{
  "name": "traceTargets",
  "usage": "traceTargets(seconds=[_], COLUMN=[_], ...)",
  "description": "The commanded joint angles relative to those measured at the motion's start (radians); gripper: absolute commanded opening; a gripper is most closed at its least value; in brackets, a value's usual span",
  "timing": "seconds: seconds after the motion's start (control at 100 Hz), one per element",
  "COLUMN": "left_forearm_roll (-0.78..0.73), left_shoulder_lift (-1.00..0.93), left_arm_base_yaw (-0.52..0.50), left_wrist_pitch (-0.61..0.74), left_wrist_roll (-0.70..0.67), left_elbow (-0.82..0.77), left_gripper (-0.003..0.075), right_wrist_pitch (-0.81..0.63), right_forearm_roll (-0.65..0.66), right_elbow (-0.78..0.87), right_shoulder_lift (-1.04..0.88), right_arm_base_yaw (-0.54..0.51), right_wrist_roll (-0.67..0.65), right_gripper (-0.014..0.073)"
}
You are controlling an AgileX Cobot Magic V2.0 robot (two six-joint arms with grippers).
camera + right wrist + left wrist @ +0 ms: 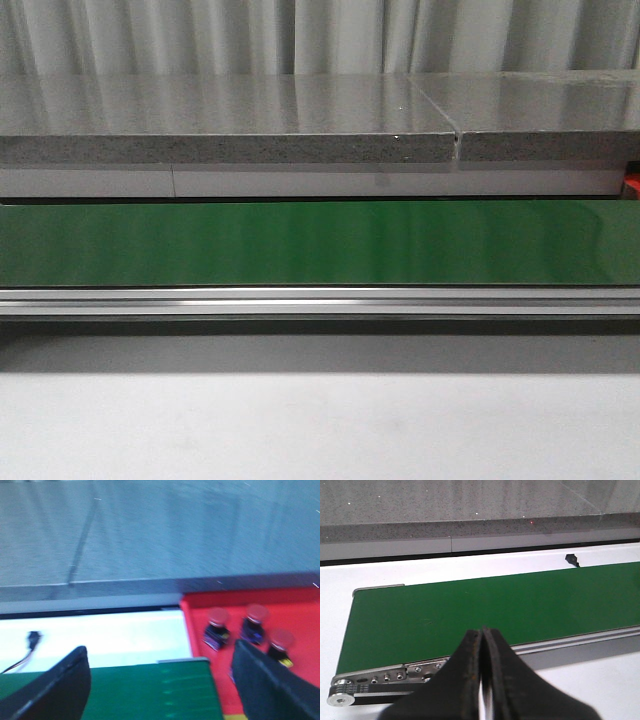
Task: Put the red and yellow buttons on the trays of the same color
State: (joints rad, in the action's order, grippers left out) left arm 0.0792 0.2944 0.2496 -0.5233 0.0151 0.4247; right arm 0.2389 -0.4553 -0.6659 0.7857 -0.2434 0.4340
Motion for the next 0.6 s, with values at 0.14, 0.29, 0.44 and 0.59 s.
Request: traceTargets(seconds=[0.14, 0.29, 0.44, 0.59], left_forearm_roll=[0.012, 0.012, 0.012, 0.012], left_shoulder_lift=[0.009, 0.009, 0.009, 0.009], left_arm_base_yaw=[0.007, 0.007, 0.007, 0.007], left_wrist_pitch=[0.083, 0.083, 0.083, 0.083], left_wrist_roll=[-0.002, -0.002, -0.002, -0.002], left_elbow=[0.025, 0.025, 0.025, 0.025], left_gripper=[-0.0019, -0.0019, -0.0019, -0.0019], right_wrist_pitch=[-0.043, 0.005, 0.046, 0.086], right_forearm_roll=[-0.006, -0.006, -0.006, -0.006], right_elbow=[0.028, 0.097, 0.164, 0.199], right_shoulder_lift=[-0.147, -0.272, -0.386, -0.47], right_arm_base_yaw=[0.133, 0.161, 0.161, 0.16], right_wrist_roll=[0.094, 0.105, 0.106, 0.106], right_gripper=[0.0582, 0.0581, 0.0491, 0.021])
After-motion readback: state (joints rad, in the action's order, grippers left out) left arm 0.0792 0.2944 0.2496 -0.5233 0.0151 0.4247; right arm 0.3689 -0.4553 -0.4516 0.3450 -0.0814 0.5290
